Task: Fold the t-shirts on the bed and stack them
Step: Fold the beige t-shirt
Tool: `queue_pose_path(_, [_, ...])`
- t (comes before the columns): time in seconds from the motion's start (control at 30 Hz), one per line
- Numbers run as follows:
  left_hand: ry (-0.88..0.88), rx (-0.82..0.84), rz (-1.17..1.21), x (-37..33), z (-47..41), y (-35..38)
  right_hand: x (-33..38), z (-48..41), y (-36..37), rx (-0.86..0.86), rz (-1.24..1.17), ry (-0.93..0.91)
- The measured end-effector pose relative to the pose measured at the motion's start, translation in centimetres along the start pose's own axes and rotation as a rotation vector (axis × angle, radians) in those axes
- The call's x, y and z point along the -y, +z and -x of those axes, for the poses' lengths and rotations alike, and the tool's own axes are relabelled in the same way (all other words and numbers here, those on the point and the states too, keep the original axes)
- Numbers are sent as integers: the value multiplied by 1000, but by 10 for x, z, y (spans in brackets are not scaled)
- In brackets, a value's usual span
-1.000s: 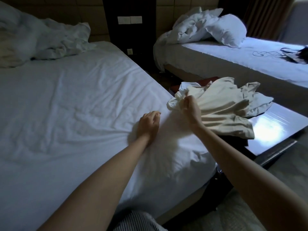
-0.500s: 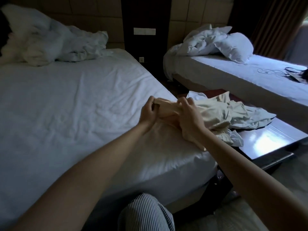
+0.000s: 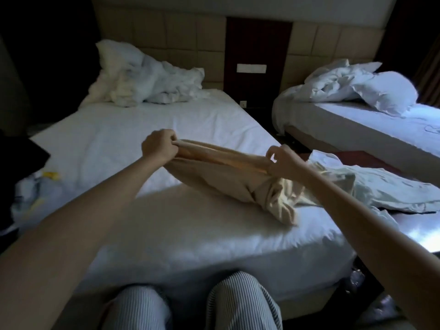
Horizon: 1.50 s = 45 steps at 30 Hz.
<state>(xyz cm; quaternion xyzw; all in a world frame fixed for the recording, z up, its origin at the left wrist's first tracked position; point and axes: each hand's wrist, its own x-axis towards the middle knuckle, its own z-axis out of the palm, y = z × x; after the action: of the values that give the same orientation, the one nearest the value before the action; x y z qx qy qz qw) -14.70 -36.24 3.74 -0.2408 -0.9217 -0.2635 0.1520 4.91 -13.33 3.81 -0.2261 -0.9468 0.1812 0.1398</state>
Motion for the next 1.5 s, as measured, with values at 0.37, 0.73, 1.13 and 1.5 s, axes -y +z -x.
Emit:
queue_pose_path(0.37, [-180, 257, 712, 69, 6, -132, 112, -32, -30, -41, -893, 231])
queue_pose_path(0.73, [-301, 214, 830, 79, 18, -183, 170, -36, -63, -224, -745, 80])
queue_pose_path(1.13, [123, 468, -225, 95, 19, -202, 137, -33, -58, 234, 275, -293])
queue_pose_path(1.5, [100, -300, 138, 92, 6, -195, 134, -30, -82, 369, -799, -330])
